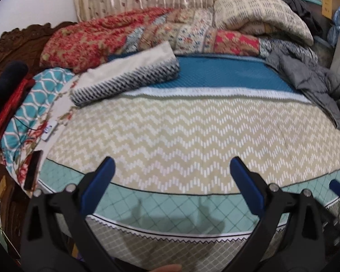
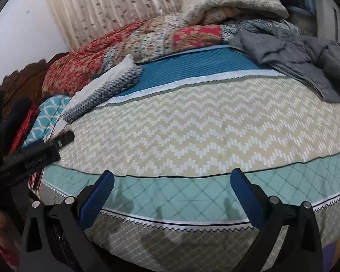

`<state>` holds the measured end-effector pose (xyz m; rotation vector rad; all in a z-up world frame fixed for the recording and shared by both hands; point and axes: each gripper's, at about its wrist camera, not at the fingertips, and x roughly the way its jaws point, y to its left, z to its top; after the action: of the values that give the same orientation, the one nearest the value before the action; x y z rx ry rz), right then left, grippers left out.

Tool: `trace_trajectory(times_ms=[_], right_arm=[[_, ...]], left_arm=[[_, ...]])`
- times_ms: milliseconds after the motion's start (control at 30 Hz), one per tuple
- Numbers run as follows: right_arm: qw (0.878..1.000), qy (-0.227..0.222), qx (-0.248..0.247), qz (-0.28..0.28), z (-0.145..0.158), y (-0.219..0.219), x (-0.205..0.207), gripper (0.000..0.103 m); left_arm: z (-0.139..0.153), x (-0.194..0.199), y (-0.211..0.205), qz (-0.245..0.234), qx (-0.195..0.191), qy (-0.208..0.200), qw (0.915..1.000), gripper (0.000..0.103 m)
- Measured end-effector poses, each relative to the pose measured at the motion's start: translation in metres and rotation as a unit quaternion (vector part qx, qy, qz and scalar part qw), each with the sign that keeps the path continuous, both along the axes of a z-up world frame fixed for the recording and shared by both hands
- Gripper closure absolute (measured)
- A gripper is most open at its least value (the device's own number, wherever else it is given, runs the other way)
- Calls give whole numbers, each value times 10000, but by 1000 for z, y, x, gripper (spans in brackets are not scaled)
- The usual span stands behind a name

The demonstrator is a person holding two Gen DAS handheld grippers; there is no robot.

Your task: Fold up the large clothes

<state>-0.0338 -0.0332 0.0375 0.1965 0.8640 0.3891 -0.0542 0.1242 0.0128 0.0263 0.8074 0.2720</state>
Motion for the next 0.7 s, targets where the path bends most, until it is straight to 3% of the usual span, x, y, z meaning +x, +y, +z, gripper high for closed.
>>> trace_trajectory(times_ms=[300,600,700], right_arm=[[9995,-50,-116,305,2,25,-12,6],[9986,-84,-235,464,5,39,-22,6],[9985,-113,-254,476,3,39,-25,6]], left_arm=[[29,-23,17,400,268,-328,9983,6],[40,-34,37,504,-171,-479,9974,7],[45,-37,37,534,-109,-586,9968,7]])
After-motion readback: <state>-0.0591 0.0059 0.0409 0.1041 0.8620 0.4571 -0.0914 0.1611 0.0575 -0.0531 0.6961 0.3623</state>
